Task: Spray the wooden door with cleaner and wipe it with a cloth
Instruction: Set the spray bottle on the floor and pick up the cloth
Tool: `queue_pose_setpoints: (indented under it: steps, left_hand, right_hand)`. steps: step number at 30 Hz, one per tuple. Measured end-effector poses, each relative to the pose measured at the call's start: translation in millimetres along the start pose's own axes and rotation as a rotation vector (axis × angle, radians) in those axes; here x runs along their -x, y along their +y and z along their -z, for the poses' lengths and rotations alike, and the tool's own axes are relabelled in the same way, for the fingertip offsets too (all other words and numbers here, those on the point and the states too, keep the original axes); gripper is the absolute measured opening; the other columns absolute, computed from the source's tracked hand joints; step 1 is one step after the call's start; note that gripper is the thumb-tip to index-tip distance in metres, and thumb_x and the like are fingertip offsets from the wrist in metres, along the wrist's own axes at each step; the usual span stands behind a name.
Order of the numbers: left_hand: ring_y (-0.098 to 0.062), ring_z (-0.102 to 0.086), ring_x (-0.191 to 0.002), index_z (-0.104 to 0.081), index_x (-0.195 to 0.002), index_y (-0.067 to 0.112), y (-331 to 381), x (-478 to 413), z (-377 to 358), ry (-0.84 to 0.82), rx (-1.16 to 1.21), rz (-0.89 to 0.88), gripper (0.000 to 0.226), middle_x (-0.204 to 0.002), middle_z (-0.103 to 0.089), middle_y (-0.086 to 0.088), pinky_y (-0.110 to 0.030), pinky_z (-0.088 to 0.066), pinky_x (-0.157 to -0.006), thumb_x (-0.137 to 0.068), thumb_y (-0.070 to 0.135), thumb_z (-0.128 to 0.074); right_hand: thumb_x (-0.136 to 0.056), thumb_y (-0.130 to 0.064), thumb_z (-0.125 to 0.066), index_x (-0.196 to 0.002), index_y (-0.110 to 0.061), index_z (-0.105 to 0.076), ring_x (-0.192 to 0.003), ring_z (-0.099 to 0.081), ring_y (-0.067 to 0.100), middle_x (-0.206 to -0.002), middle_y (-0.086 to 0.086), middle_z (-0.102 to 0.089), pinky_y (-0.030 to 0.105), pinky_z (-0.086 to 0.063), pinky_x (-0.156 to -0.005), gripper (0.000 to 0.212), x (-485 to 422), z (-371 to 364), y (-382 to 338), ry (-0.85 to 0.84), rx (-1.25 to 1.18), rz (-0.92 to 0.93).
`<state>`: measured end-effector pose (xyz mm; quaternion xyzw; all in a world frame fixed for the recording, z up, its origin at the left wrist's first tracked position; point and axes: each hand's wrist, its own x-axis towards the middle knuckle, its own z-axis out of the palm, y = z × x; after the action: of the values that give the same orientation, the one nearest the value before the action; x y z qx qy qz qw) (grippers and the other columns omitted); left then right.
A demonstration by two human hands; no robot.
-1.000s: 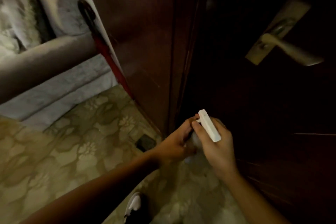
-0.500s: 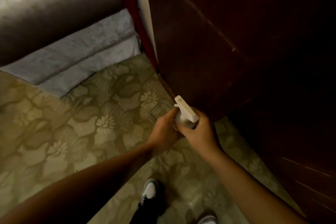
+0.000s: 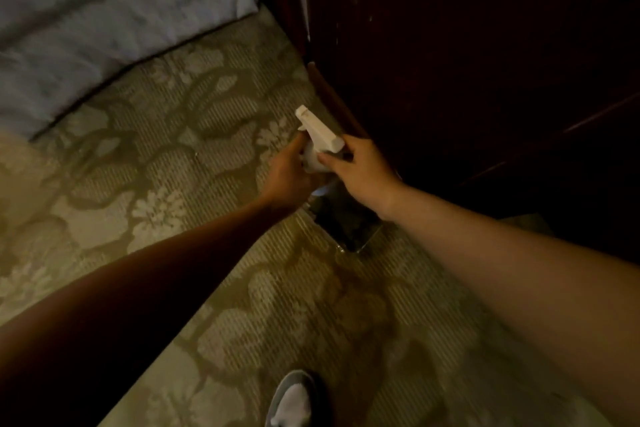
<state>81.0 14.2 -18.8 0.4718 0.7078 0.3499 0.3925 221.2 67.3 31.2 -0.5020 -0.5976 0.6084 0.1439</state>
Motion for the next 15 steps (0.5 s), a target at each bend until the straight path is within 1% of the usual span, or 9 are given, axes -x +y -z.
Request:
queue_pose_setpoints:
  steps: [1, 2, 4, 5, 6, 8, 10, 13, 15]
  left_hand:
    - [-0.006, -0.057, -0.118, -0.043, -0.153, 0.016, -16, -9, -4, 0.015, -0.009, -0.002, 0.085, -0.129, -0.059, 0.009, -0.016, -0.051, -0.091, -0.08, 0.013, -0.086]
    - [-0.009, -0.057, -0.121, -0.044, -0.152, 0.014, -30, -15, -6, 0.032, -0.016, -0.016, 0.084, -0.132, -0.06, 0.005, -0.021, -0.052, -0.095, -0.08, 0.013, -0.086]
    - [-0.015, -0.058, -0.126, -0.048, -0.148, 0.011, -58, -26, -12, 0.044, -0.006, -0.02, 0.08, -0.138, -0.062, -0.002, -0.033, -0.052, -0.103, -0.079, 0.014, -0.087]
    - [-0.017, -0.059, -0.126, -0.049, -0.147, 0.011, -70, -29, -14, 0.048, -0.001, -0.013, 0.08, -0.138, -0.062, -0.004, -0.035, -0.053, -0.104, -0.077, 0.017, -0.088]
    - [-0.015, -0.06, -0.125, -0.049, -0.147, 0.011, -80, -31, -16, 0.057, 0.005, -0.014, 0.082, -0.137, -0.063, -0.004, -0.033, -0.053, -0.102, -0.076, 0.021, -0.088]
    - [-0.006, -0.061, -0.122, -0.046, -0.15, 0.011, -93, -35, -17, 0.085, 0.055, -0.012, 0.085, -0.135, -0.063, 0.001, -0.027, -0.054, -0.1, -0.077, 0.023, -0.087]
    - [0.001, -0.061, -0.121, -0.043, -0.152, 0.011, -103, -37, -19, 0.124, 0.113, -0.022, 0.084, -0.132, -0.062, 0.006, -0.026, -0.054, -0.1, -0.08, 0.019, -0.085]
    - [-0.011, -0.063, -0.124, -0.042, -0.151, 0.014, -114, -35, -26, 0.191, 0.111, -0.027, 0.084, -0.135, -0.063, 0.002, -0.042, -0.058, -0.1, -0.079, 0.027, -0.086]
    - [-0.014, -0.064, -0.12, -0.041, -0.147, 0.02, -121, -26, -34, 0.253, 0.078, 0.092, 0.086, -0.137, -0.062, 0.0, -0.037, -0.06, -0.093, -0.077, 0.037, -0.088]
  right_hand:
    - [-0.103, -0.015, -0.061, -0.14, -0.007, -0.059, -0.112, -0.06, 0.012, -0.128, 0.007, -0.067, 0.005, -0.05, -0.07, 0.038, -13, -6, 11, -0.002, 0.016, 0.003]
    - [-0.102, -0.016, -0.062, -0.138, -0.008, -0.062, -0.112, -0.062, 0.014, -0.127, 0.007, -0.068, 0.006, -0.052, -0.069, 0.036, -24, -10, 18, -0.005, 0.033, 0.01]
    - [-0.101, -0.02, -0.065, -0.132, -0.01, -0.066, -0.113, -0.067, 0.019, -0.123, 0.007, -0.071, 0.025, -0.06, -0.081, 0.032, -45, -20, 38, 0.0, 0.051, 0.022]
    - [-0.1, -0.02, -0.066, -0.13, -0.011, -0.068, -0.112, -0.068, 0.021, -0.121, 0.007, -0.072, 0.035, -0.061, -0.088, 0.031, -52, -24, 46, -0.003, 0.069, 0.031]
    - [-0.1, -0.021, -0.067, -0.129, -0.012, -0.069, -0.113, -0.067, 0.02, -0.121, 0.007, -0.072, 0.039, -0.059, -0.093, 0.031, -58, -28, 54, -0.008, 0.089, 0.043]
    - [-0.099, -0.021, -0.068, -0.131, -0.015, -0.068, -0.115, -0.067, 0.018, -0.122, 0.004, -0.073, 0.041, -0.057, -0.099, 0.032, -65, -32, 62, -0.008, 0.085, 0.074]
    - [-0.099, -0.019, -0.068, -0.134, -0.017, -0.067, -0.117, -0.067, 0.014, -0.123, -0.001, -0.073, 0.038, -0.056, -0.101, 0.035, -68, -32, 72, -0.019, 0.059, 0.109]
    - [-0.099, -0.009, -0.065, -0.141, -0.02, -0.059, -0.115, -0.062, 0.006, -0.119, -0.012, -0.066, 0.014, -0.051, -0.093, 0.044, -68, -30, 88, -0.036, 0.061, 0.125]
    - [-0.099, -0.004, -0.063, -0.14, -0.022, -0.058, -0.106, -0.062, 0.003, -0.112, -0.014, -0.064, 0.009, -0.051, -0.083, 0.045, -68, -29, 102, 0.081, -0.01, 0.072]
